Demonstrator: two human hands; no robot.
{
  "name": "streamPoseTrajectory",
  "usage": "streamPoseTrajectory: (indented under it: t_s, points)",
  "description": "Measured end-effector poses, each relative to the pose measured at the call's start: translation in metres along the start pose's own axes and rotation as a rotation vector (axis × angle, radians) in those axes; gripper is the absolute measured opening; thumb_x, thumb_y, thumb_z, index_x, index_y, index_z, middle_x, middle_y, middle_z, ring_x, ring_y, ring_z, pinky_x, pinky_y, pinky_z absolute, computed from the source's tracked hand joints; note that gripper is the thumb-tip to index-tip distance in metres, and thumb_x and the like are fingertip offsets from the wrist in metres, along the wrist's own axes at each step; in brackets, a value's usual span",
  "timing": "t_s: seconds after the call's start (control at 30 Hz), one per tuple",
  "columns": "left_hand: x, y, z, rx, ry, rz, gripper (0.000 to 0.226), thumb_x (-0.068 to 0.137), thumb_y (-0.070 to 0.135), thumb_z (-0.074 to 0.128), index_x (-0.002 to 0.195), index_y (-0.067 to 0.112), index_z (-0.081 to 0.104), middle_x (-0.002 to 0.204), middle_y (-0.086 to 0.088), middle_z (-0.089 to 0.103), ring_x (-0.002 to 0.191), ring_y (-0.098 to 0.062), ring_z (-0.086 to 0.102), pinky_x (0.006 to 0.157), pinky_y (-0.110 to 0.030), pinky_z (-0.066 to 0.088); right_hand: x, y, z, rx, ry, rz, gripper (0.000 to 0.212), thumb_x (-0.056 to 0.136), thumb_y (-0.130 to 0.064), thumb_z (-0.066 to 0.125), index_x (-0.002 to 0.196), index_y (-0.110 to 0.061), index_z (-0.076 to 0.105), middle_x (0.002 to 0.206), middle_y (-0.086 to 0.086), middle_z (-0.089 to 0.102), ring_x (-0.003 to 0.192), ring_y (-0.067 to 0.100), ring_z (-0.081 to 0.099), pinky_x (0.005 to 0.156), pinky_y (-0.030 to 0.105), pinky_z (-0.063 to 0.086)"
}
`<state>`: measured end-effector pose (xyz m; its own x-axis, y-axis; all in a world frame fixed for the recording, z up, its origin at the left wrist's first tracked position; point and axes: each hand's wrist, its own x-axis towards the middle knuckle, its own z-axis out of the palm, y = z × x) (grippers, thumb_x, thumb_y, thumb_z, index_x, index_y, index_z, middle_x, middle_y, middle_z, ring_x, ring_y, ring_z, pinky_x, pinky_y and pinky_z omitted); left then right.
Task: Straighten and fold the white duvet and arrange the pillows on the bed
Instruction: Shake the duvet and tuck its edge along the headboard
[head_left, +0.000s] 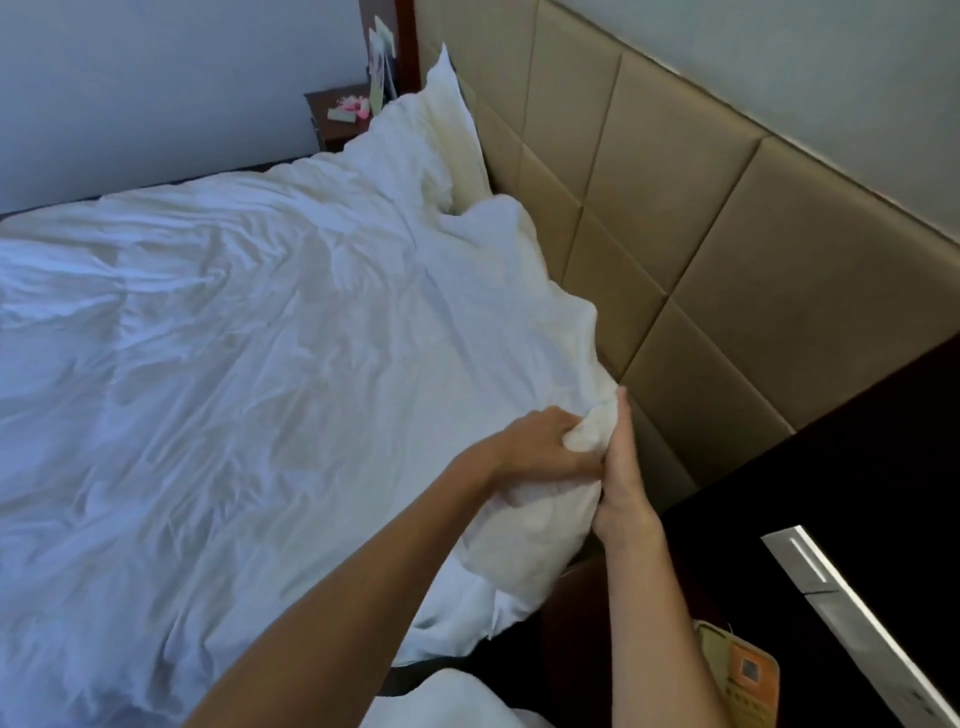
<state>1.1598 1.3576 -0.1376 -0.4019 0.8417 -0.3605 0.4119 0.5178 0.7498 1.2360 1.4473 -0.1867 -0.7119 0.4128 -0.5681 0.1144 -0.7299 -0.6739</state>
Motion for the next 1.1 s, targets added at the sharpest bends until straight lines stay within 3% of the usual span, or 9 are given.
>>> streamPoseTrajectory:
  t_s: [0.17,0.3,0.47,0.57,0.7,0.83,0.93,1.0,1.1]
  points:
    - [-0.005,-0.037,0.018,0.279,-0.007,-0.098,0.059,0.071,0.07,0.047,0.1,0.02,0.06,0.131,0.0,0.04,0.118,-0.019,0.037,0.104,-0.043,0.03,0.015,0.026,-0.011,-0.143,0.111,0.146,0.05,0.087,-0.046,0.061,0.123,-0.012,0.067,0.114,0.017,0.071,0.107,0.034,0.068,0.097,0.046,0.052]
    - [-0.016,-0.065,0.035,-0.223,0.061,-0.174,0.077,0.08,0.053,0.074,0.142,0.023,0.04,0.155,0.011,0.012,0.134,-0.015,0.036,0.108,-0.029,0.036,0.021,0.033,0.005,-0.293,0.293,0.033,0.045,0.087,-0.026,0.058,0.131,-0.014,0.059,0.118,0.01,0.067,0.104,0.032,0.065,0.09,0.047,0.056]
    - [0.002,-0.063,0.056,-0.577,0.278,-0.227,0.104,0.076,0.058,0.075,0.152,0.043,0.005,0.145,0.008,0.041,0.133,-0.015,0.045,0.111,-0.041,0.041,0.023,0.016,0.006,-0.537,0.25,-0.16,0.038,0.083,-0.02,0.049,0.117,-0.02,0.065,0.113,0.005,0.069,0.104,0.028,0.063,0.096,0.047,0.052]
    - [0.04,-0.036,0.091,-0.6,0.299,-0.128,0.085,0.084,0.065,0.06,0.153,0.038,0.019,0.153,0.009,0.04,0.136,-0.008,0.043,0.115,-0.043,0.037,0.023,-0.018,-0.024,-0.721,0.311,-0.285,0.032,0.084,-0.01,0.05,0.111,-0.008,0.068,0.108,0.01,0.069,0.104,0.032,0.063,0.091,0.039,0.052]
    - [0.09,0.027,0.144,-0.501,0.14,-0.032,0.078,0.087,0.063,0.053,0.152,0.035,0.022,0.152,0.007,0.042,0.137,-0.01,0.043,0.115,-0.043,0.036,0.005,-0.067,-0.1,-0.491,0.565,-0.366,0.033,0.079,-0.008,0.052,0.109,-0.011,0.068,0.103,0.009,0.07,0.102,0.029,0.066,0.087,0.037,0.055]
    - [0.109,0.057,0.157,-0.437,-0.139,0.045,0.091,0.084,0.058,0.061,0.152,0.029,0.007,0.15,0.007,0.034,0.136,-0.017,0.039,0.107,-0.03,0.037,-0.006,-0.082,-0.146,-0.322,0.68,-0.208,0.029,0.089,-0.011,0.059,0.117,-0.015,0.061,0.108,0.009,0.063,0.096,0.026,0.061,0.078,0.034,0.051]
    - [0.113,0.035,0.145,-0.159,-0.238,-0.034,0.105,0.075,0.07,0.06,0.155,0.03,0.004,0.158,0.002,0.026,0.138,-0.024,0.037,0.103,-0.032,0.042,0.016,-0.075,-0.158,-0.202,0.705,-0.045,0.035,0.088,-0.012,0.062,0.122,-0.007,0.062,0.111,0.013,0.067,0.094,0.03,0.064,0.073,0.032,0.052]
    - [0.108,0.022,0.139,-0.073,-0.222,-0.177,0.103,0.071,0.075,0.061,0.153,0.029,0.017,0.154,0.001,0.035,0.129,-0.026,0.046,0.101,-0.039,0.049,0.028,-0.067,-0.158,-0.183,0.68,0.044,0.038,0.085,-0.014,0.064,0.122,-0.005,0.063,0.109,0.015,0.069,0.094,0.031,0.067,0.076,0.036,0.057]
    - [0.103,0.02,0.134,-0.068,-0.072,-0.204,0.067,0.083,0.05,0.065,0.136,0.016,0.042,0.128,-0.003,0.054,0.107,-0.021,0.056,0.091,-0.035,0.054,0.041,-0.051,-0.148,-0.182,0.603,0.123,0.037,0.087,-0.025,0.064,0.119,-0.007,0.066,0.105,0.014,0.072,0.091,0.031,0.07,0.073,0.038,0.059]
